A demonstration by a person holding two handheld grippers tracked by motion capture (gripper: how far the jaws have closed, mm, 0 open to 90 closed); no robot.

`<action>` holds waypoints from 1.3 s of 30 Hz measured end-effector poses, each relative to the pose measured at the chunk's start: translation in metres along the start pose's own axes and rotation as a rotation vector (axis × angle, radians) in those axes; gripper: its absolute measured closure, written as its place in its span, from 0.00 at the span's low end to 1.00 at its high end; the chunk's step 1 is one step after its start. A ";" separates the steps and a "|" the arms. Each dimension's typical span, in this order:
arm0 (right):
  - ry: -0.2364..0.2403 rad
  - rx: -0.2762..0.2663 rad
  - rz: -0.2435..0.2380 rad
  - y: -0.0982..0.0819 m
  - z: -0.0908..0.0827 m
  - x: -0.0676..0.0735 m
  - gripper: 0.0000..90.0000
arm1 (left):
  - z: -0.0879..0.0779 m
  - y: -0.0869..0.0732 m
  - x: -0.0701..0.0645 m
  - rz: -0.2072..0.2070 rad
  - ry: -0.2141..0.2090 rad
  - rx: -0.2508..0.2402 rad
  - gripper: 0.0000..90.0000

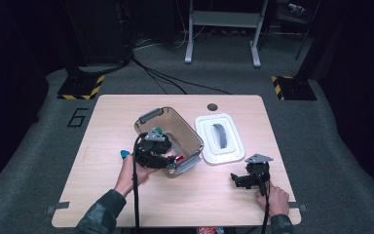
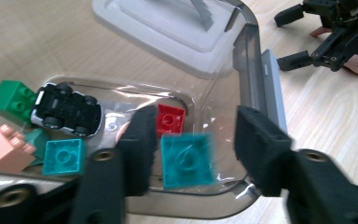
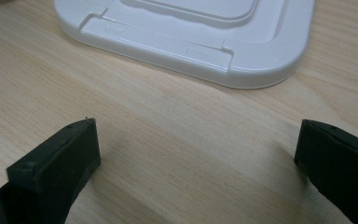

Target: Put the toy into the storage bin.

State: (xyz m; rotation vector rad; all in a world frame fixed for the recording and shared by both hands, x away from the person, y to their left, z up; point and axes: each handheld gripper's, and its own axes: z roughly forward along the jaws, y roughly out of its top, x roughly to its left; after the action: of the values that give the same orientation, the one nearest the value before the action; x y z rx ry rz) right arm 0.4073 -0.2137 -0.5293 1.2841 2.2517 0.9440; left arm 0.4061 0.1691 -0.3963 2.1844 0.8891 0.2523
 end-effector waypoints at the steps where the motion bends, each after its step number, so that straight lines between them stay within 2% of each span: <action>1: 0.000 0.000 0.000 0.000 0.000 0.000 0.00 | -0.001 0.000 0.000 -0.007 0.004 -0.001 0.48; 5: 0.000 0.000 0.000 0.000 0.000 0.000 0.00 | -0.009 -0.002 0.003 -0.003 0.026 -0.030 0.36; 11: 0.000 0.000 0.000 0.000 0.000 0.000 0.00 | -0.029 -0.012 0.011 0.003 0.096 -0.065 0.24; 13: 0.000 0.000 0.000 0.000 0.000 0.000 0.00 | -0.035 -0.018 0.015 0.002 0.121 -0.068 0.22; 17: 0.000 0.000 0.000 0.000 0.000 0.000 0.00 | -0.045 -0.032 0.024 -0.029 0.157 -0.075 0.19; 21: 0.000 0.000 0.000 0.000 0.000 0.000 0.00 | -0.050 -0.048 0.033 -0.037 0.200 -0.047 0.17; 24: 0.000 0.000 0.000 0.000 0.000 0.000 0.00 | -0.048 -0.062 0.039 -0.059 0.220 -0.034 0.13; 26: 0.000 0.000 0.000 0.000 0.000 0.000 0.00 | -0.043 -0.073 0.044 -0.063 0.240 0.001 0.10; 28: 0.000 0.000 0.000 0.000 0.000 0.000 0.00 | -0.038 -0.080 0.046 -0.074 0.245 0.015 0.09; 29: 0.000 0.000 0.000 0.000 0.000 0.000 0.00 | -0.034 -0.083 0.047 -0.085 0.263 0.017 0.09; 33: 0.002 0.000 0.003 0.000 0.000 0.000 0.00 | -0.021 -0.092 0.049 -0.086 0.289 0.063 0.07; 34: 0.000 0.000 0.000 0.000 0.000 0.000 0.00 | -0.019 -0.094 0.050 -0.081 0.274 0.078 0.06; 39: 0.000 0.000 0.000 0.000 0.000 0.000 0.00 | -0.005 -0.100 0.051 -0.105 0.264 0.091 0.07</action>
State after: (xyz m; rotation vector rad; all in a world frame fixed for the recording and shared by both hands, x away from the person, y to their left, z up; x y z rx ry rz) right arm 0.4074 -0.2136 -0.5293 1.2841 2.2518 0.9443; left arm 0.3900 0.2531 -0.4685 2.2120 1.1786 0.4649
